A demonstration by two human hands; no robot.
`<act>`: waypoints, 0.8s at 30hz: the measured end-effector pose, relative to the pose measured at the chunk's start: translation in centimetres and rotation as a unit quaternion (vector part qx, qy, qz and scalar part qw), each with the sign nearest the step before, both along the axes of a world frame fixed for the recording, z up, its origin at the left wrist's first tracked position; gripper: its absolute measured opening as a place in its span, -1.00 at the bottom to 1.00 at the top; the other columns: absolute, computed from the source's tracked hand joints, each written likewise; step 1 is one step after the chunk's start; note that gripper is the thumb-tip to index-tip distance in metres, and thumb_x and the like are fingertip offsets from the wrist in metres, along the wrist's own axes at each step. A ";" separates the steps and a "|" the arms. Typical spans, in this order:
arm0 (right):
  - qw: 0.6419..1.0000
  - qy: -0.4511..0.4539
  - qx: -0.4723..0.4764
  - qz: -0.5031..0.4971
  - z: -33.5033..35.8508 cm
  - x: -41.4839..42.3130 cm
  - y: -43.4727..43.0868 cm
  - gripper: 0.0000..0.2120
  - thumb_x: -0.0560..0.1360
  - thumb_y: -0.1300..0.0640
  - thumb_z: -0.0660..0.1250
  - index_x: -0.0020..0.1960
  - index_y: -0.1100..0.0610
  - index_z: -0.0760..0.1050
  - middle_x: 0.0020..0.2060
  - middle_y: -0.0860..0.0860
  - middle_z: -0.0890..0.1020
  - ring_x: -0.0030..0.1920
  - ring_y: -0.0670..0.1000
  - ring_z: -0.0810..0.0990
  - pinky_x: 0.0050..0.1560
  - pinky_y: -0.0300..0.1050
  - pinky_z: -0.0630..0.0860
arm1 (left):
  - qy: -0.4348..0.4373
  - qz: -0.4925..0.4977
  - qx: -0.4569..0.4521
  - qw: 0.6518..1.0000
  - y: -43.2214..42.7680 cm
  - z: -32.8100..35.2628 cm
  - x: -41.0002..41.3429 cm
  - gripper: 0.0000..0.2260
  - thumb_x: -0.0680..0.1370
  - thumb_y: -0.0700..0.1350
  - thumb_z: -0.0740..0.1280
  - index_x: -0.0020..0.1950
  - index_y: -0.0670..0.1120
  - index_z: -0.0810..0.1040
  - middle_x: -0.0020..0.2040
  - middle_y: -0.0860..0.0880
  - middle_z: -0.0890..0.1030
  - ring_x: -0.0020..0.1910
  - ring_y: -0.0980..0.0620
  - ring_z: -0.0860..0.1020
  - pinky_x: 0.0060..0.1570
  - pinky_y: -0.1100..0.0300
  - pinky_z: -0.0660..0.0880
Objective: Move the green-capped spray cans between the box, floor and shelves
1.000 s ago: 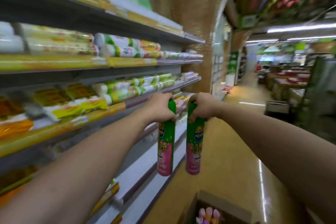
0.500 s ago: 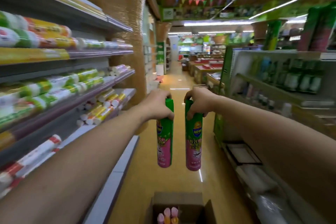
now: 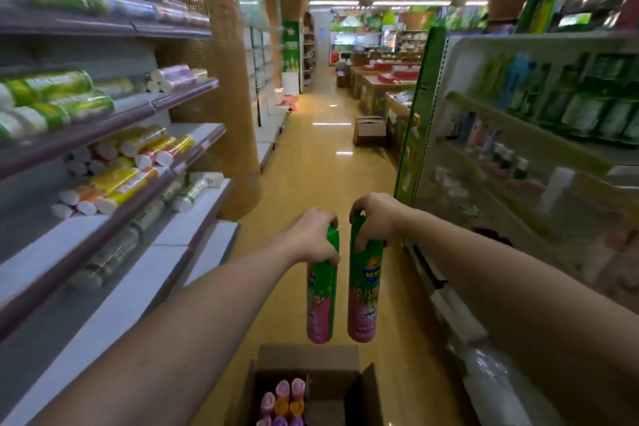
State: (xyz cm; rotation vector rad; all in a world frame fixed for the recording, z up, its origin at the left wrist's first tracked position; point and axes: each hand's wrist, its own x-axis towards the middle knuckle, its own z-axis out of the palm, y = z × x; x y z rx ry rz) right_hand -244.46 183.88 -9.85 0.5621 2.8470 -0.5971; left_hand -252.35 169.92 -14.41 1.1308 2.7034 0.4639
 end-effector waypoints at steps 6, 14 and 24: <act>0.995 -0.071 0.014 0.072 -10.0 -4.9 7.7 -0.40 0.25 0.10 0.66 0.24 0.12 0.57 0.06 0.05 0.61 0.01 0.07 0.61 -0.07 0.00 0.69 | -0.083 0.065 -0.069 0.992 7.1 -7.6 -3.7 -0.30 0.36 -0.01 0.62 0.42 -0.06 0.42 0.29 -0.11 0.39 0.21 -0.16 0.48 0.07 -0.01 0.61; 0.990 -0.129 -0.040 0.029 -29.6 -8.3 11.1 -0.46 0.30 0.14 0.60 0.24 0.08 0.53 0.13 0.07 0.45 0.03 0.11 0.57 0.05 0.02 0.66 | -0.172 0.087 -0.120 0.974 9.2 -24.9 -8.0 -0.37 0.40 -0.06 0.56 0.44 -0.02 0.44 0.32 -0.10 0.45 0.20 -0.14 0.50 0.09 0.05 0.56; 0.970 -0.197 -0.136 -0.029 -59.0 -5.2 8.3 -0.45 0.38 0.16 0.57 0.31 0.10 0.48 0.21 0.07 0.38 0.12 0.15 0.55 0.17 0.07 0.60 | -0.241 0.088 -0.118 0.959 6.7 -55.2 -6.0 -0.48 0.37 -0.14 0.52 0.32 -0.11 0.53 0.26 -0.17 0.48 0.23 -0.22 0.48 0.16 0.02 0.47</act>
